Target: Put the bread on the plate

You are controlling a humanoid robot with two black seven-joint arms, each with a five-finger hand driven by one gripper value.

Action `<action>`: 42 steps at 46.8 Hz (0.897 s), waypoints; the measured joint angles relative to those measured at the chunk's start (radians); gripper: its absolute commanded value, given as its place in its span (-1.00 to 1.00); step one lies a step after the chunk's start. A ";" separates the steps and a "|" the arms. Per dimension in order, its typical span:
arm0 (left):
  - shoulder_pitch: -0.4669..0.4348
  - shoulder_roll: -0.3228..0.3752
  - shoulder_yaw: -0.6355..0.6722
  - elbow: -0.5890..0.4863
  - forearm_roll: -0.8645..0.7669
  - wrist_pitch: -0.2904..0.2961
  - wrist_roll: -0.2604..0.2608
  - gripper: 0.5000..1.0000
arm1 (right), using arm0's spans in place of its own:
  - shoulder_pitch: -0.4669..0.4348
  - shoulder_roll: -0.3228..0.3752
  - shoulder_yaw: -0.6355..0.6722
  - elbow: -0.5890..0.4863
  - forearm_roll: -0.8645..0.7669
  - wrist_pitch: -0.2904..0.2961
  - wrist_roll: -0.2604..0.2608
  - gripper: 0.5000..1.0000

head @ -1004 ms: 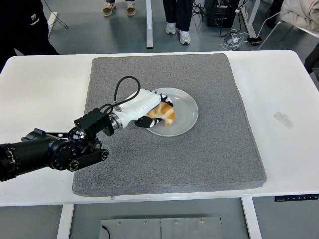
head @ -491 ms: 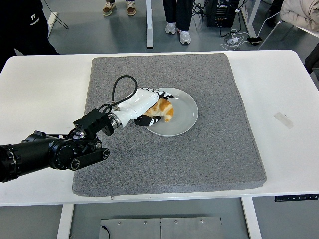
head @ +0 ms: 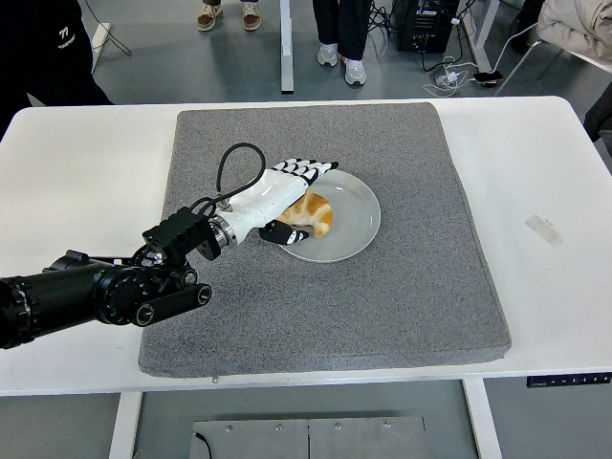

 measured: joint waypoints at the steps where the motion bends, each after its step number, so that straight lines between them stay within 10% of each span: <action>1: -0.001 0.001 -0.002 -0.006 -0.009 -0.004 -0.019 0.91 | 0.000 0.000 0.000 0.000 0.000 0.000 0.000 1.00; 9: -0.007 0.023 -0.017 -0.047 -0.056 -0.061 -0.122 0.91 | 0.001 0.000 0.000 0.000 0.000 -0.001 0.000 1.00; 42: 0.054 0.138 -0.417 -0.086 -0.467 -0.139 -0.216 0.91 | 0.000 0.000 0.000 0.000 0.000 -0.001 0.000 1.00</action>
